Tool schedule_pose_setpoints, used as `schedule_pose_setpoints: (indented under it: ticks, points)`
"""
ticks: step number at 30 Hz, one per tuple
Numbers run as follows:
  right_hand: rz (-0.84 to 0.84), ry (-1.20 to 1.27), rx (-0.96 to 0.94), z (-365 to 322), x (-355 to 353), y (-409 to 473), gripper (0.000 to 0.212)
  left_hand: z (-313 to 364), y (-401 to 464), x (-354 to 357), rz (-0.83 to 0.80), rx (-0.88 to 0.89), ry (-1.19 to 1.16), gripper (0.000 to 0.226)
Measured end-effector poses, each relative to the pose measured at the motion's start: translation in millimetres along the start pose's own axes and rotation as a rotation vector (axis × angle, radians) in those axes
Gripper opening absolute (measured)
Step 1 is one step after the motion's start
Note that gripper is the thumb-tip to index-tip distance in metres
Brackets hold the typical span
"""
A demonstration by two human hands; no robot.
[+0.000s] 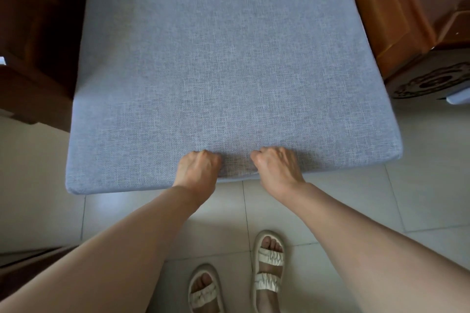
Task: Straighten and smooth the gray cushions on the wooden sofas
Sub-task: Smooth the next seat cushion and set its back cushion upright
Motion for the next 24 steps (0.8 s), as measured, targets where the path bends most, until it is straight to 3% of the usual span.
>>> schedule_pose_setpoints:
  ticks: [5,9,12,16,21,24]
  points:
    - [-0.059,0.007,0.0,-8.2,19.2,-30.8,0.032,12.4,-28.5,19.6,-0.092,0.013,-0.007,0.026]
    - [-0.007,-0.018,0.002,-11.4,22.4,-41.6,0.026,16.3,-39.0,26.2,-0.123,0.007,0.002,0.025]
    - [-0.135,0.009,0.0,-11.8,32.0,-43.8,0.033,16.3,-41.0,26.1,-0.134,0.014,-0.013,0.029]
    - [-0.174,0.1,0.024,-8.5,11.4,-35.9,0.023,11.0,-38.4,11.3,-0.181,0.001,-0.127,0.009]
    - [-0.062,0.149,-0.032,-5.9,-56.1,1.8,0.044,-19.9,-17.2,-50.5,-0.059,-0.136,-0.219,0.031]
    - [-0.083,0.134,-0.048,-3.2,-92.6,30.2,0.06,-42.3,2.2,-91.2,-0.027,-0.201,-0.25,0.041]
Point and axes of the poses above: each hand's wrist, its own y-axis towards the middle knuckle, its own x-axis out of the palm, z = x × y, the point moved 9 cm from there along y, towards the middle knuckle, and after that the axes turned 1 degree about x, right-handed, at the moved point
